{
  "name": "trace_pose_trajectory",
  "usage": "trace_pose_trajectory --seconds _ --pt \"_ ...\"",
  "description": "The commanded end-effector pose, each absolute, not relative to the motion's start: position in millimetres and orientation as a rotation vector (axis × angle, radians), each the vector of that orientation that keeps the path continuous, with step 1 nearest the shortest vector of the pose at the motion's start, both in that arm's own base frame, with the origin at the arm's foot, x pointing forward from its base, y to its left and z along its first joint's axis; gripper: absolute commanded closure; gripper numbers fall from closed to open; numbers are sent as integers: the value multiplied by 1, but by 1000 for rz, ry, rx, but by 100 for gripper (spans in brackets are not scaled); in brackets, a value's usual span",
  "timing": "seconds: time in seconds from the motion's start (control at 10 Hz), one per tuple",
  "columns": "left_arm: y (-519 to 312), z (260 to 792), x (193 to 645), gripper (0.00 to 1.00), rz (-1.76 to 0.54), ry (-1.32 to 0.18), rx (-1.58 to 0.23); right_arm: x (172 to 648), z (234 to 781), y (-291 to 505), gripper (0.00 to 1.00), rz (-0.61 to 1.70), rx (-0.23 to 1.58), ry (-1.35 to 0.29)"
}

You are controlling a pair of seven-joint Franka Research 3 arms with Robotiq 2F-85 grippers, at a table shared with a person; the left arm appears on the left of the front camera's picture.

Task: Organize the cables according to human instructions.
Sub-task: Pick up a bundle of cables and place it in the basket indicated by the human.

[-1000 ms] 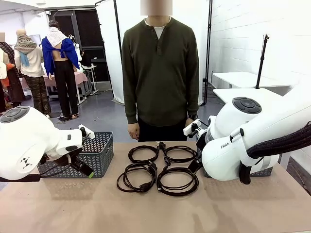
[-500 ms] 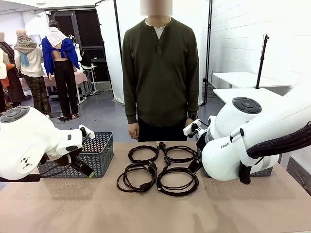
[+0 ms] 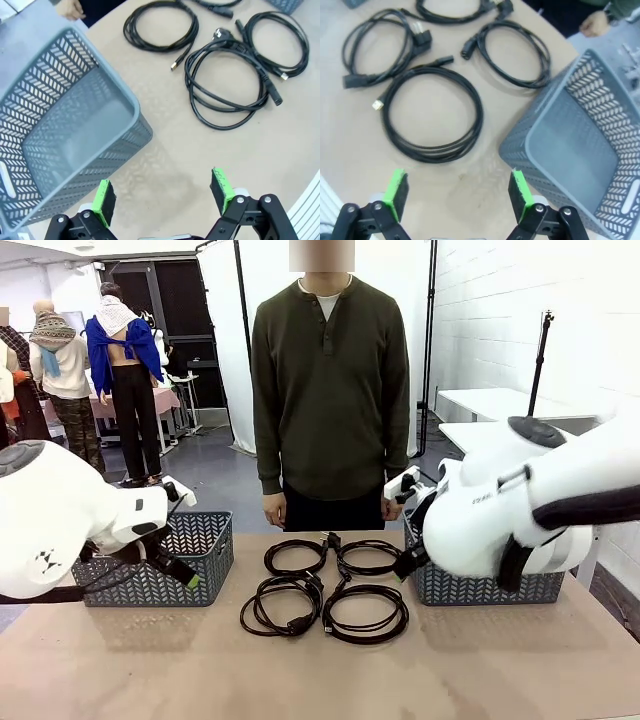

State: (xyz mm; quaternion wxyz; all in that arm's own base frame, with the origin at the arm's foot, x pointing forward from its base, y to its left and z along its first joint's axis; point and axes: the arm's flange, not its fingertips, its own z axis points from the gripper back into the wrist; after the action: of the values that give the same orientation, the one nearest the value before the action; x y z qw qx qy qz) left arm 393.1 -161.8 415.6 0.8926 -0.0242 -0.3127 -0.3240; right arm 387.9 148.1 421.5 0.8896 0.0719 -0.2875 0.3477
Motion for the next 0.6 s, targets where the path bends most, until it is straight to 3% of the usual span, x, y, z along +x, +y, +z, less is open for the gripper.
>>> trace_pose_trajectory --seconds 0.0,0.5 --pt "-133 432 383 0 -767 -650 -146 387 445 108 0 812 229 -600" --pt "-93 475 375 0 -876 -664 -232 385 478 73 0 886 317 -655"
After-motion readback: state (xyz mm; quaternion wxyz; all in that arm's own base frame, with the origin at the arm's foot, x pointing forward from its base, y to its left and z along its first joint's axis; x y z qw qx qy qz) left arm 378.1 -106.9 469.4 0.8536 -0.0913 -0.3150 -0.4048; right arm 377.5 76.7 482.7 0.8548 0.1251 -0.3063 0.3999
